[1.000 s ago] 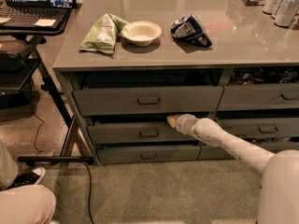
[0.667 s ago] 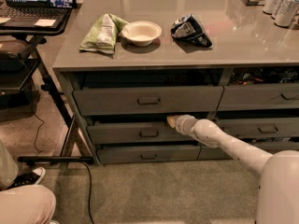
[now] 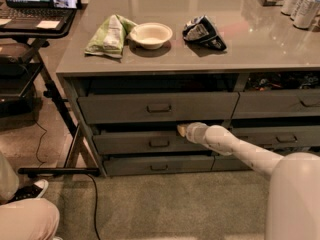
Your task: Open middle drawer
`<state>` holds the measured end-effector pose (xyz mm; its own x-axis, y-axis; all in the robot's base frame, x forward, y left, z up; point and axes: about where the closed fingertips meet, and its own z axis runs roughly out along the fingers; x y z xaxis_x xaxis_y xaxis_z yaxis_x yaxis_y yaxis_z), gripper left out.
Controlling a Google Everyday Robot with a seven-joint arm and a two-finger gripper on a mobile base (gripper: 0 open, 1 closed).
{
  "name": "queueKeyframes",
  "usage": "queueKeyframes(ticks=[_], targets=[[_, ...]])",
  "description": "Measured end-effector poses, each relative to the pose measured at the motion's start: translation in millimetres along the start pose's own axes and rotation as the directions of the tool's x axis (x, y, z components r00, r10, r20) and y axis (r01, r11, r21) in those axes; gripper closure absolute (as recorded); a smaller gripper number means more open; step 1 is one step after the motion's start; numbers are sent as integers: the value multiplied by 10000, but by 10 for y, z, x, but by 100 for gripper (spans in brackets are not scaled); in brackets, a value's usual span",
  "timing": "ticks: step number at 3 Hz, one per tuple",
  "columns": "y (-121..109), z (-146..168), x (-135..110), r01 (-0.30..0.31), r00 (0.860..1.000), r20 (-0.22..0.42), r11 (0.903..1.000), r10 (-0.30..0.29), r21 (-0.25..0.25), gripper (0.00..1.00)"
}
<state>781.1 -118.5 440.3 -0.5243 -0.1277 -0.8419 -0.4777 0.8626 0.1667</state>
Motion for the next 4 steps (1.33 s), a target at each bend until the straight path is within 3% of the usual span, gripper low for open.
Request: queueKeyframes(ticks=[4], targets=[[-15, -134, 123, -158, 9987, -474, 9998, 161, 76, 100]])
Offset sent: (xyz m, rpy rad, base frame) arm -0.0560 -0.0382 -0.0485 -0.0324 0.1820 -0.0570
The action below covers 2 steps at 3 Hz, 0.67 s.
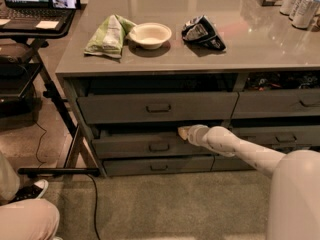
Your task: Open middle drawer
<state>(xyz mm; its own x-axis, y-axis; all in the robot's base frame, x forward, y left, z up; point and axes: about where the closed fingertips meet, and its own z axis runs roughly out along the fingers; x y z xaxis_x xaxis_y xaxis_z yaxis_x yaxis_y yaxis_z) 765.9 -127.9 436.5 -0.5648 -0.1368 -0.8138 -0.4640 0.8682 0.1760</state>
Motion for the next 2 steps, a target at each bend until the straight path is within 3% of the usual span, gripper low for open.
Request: queueKeyframes(ticks=[2], targets=[[0, -89, 89, 45, 9994, -344, 10000, -47, -59, 100]])
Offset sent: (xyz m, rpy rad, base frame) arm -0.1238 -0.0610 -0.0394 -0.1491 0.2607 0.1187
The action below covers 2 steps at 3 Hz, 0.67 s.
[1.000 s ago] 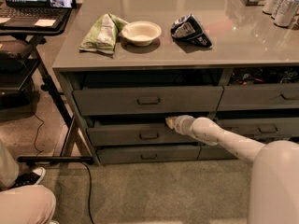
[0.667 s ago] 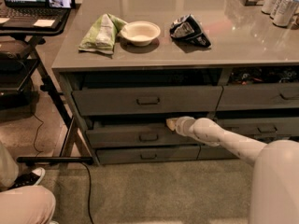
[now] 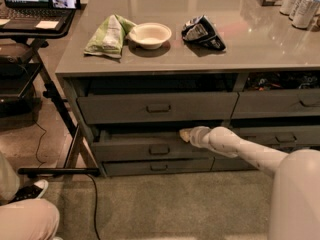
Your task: Open middle drawer
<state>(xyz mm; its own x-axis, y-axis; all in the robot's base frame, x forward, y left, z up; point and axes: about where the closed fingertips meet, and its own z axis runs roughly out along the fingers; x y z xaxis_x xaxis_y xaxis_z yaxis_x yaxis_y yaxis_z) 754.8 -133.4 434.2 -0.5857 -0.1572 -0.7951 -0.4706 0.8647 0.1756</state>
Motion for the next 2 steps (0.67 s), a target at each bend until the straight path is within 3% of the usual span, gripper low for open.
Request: queueKeyframes(ticks=[1, 2], targets=[[2, -9, -9, 1, 10000, -6, 10000, -1, -1, 100], [-6, -187, 225, 176, 9964, -828, 9998, -182, -82, 100]])
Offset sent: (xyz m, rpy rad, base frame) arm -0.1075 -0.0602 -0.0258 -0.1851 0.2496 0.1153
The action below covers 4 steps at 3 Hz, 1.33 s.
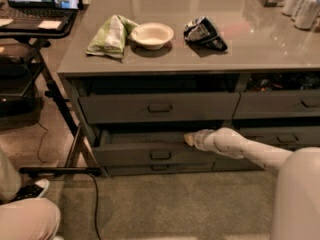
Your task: Open middle drawer
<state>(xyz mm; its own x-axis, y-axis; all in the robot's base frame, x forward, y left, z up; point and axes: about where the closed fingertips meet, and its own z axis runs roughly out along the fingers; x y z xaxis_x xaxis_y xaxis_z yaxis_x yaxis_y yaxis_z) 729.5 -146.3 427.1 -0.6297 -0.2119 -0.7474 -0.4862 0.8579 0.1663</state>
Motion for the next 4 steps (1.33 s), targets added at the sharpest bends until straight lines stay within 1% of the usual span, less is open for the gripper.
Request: queueKeyframes(ticks=[1, 2, 3, 4], targets=[[2, -11, -16, 0, 10000, 0, 10000, 0, 0, 100], [23, -136, 170, 623, 9946, -815, 9976, -645, -294, 100], [31, -221, 261, 1156, 9829, -1369, 9915, -1229, -599, 81], [42, -326, 387, 1972, 9545, -2040, 9736, -2175, -1153, 58]])
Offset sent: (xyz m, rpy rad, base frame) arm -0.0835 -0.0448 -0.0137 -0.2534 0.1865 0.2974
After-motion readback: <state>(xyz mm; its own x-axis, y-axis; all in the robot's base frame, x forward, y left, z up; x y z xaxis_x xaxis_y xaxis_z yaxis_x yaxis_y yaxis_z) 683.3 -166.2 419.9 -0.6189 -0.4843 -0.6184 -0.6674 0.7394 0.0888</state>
